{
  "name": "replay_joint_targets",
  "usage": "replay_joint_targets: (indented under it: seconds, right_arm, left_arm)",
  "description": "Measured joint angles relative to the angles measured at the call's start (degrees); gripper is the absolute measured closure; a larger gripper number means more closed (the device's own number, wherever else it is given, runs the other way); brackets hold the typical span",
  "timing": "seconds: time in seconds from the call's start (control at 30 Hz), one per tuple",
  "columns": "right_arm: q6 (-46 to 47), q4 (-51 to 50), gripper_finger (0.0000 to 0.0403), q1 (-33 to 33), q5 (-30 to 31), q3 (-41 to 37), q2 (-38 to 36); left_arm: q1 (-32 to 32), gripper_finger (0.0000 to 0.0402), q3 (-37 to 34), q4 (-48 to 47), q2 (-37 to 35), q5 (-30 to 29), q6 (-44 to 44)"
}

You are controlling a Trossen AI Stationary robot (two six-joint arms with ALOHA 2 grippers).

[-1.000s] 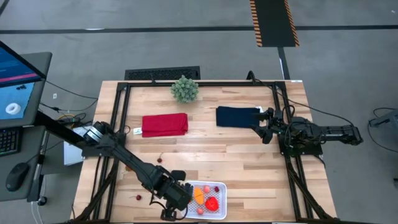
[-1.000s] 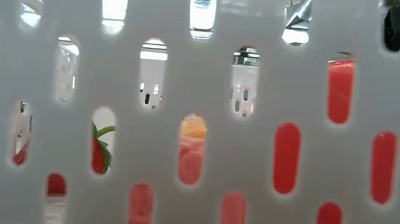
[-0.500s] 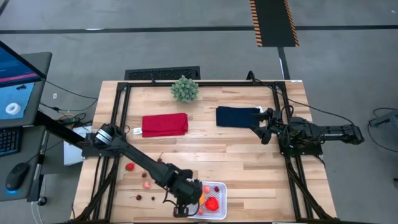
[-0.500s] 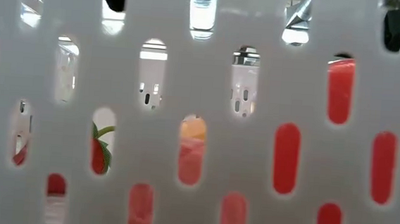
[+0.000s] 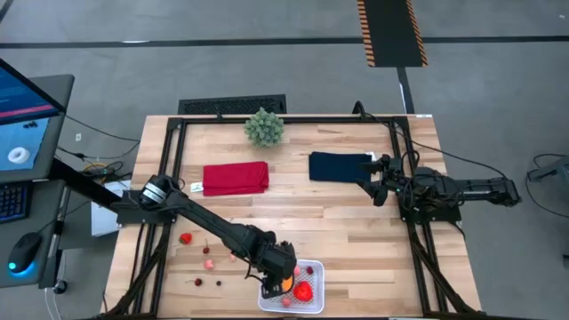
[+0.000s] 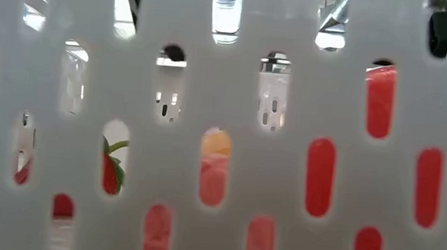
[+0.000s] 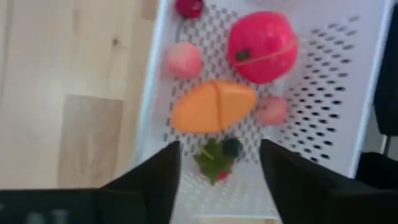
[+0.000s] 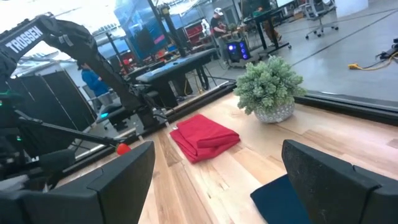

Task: Pick and placing Produce into tupperware
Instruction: Put the right peach into the white bin

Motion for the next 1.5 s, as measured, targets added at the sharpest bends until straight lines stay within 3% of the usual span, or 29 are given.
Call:
replay_joint_targets:
  seconds: [0.27, 0.47, 0.7, 0.97, 1.23, 1.4, 1.5]
  right_arm:
    - [0.0, 0.0, 0.0029, 0.0, 0.0, 0.0, 0.0]
    - [0.0, 0.0, 0.0029, 0.0, 0.0, 0.0, 0.0]
    - [0.0, -0.1, 0.0029, 0.0, 0.0, 0.0, 0.0]
    - [0.0, -0.1, 0.0029, 0.0, 0.0, 0.0, 0.0]
    - [0.0, -0.1, 0.0029, 0.0, 0.0, 0.0, 0.0]
    - [0.0, -0.1, 0.0029, 0.0, 0.0, 0.0, 0.0]
    - [0.0, -0.1, 0.0029, 0.0, 0.0, 0.0, 0.0]
  left_arm:
    - [1.2, 0.0108, -0.1, -1.1, 0.2, -1.5, -3.1]
    - [1.7, 0.01, 4.4, -11.9, 0.2, -9.9, -16.0]
    - [2.2, 0.0099, 16.0, -23.9, 0.2, -17.9, -13.6]
    - [6.8, 0.0099, 18.4, -44.0, 0.3, -10.6, -26.1]
    - [8.9, 0.0099, 11.2, -44.0, -0.1, 1.7, -36.0]
    - [8.6, 0.0099, 10.0, -43.9, -0.2, -0.5, -40.5]
    - [8.5, 0.0099, 10.0, -43.1, -1.1, -6.1, -43.7]
